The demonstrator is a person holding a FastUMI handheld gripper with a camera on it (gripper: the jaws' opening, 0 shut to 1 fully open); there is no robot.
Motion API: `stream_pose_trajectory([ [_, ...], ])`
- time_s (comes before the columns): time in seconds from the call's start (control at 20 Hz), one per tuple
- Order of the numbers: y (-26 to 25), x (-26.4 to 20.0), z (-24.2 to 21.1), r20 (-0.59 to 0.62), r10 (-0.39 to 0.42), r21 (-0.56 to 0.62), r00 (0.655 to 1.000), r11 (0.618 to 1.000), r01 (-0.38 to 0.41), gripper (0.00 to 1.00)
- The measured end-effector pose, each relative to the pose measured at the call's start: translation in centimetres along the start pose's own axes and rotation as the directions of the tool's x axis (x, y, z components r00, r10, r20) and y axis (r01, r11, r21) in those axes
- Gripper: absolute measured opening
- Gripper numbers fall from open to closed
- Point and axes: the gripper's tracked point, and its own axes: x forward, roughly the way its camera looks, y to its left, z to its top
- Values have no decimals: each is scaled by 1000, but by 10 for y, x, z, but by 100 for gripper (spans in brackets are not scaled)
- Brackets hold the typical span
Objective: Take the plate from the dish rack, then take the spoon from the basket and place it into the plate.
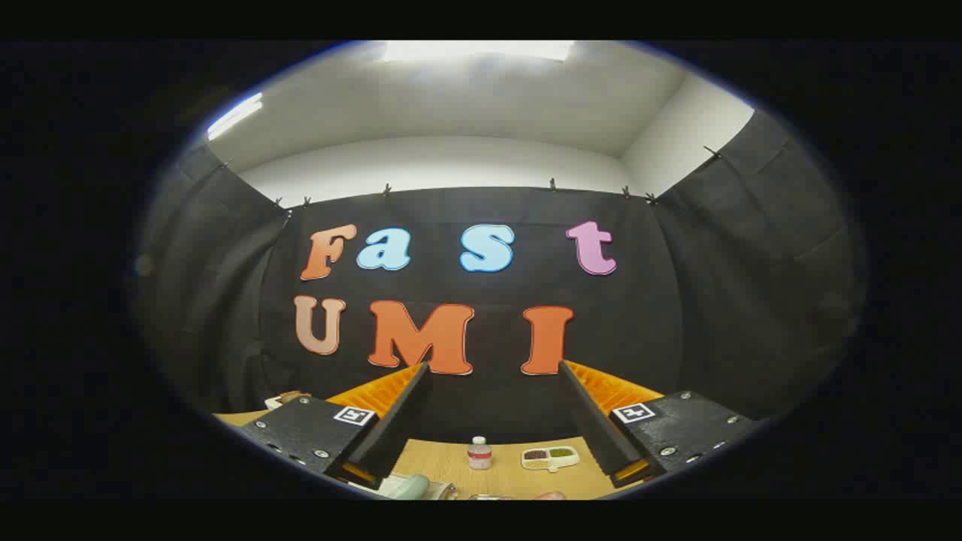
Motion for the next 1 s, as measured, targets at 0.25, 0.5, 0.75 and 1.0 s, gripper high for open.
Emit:
stream_pose_trajectory([
  [0.25, 4, -3, 1, -14, 5, 3, 1000, 1000, -5, 99],
  [0.5, 11, -7, 2, -16, 22, 4, 1000, 1000, -22, 99],
  [0.75, 11, -11, 5, -18, 26, 14, 999, 1000, -26, 99],
  [1.0, 8, -13, 5, -31, 21, 20, 999, 1000, -20, 99],
])
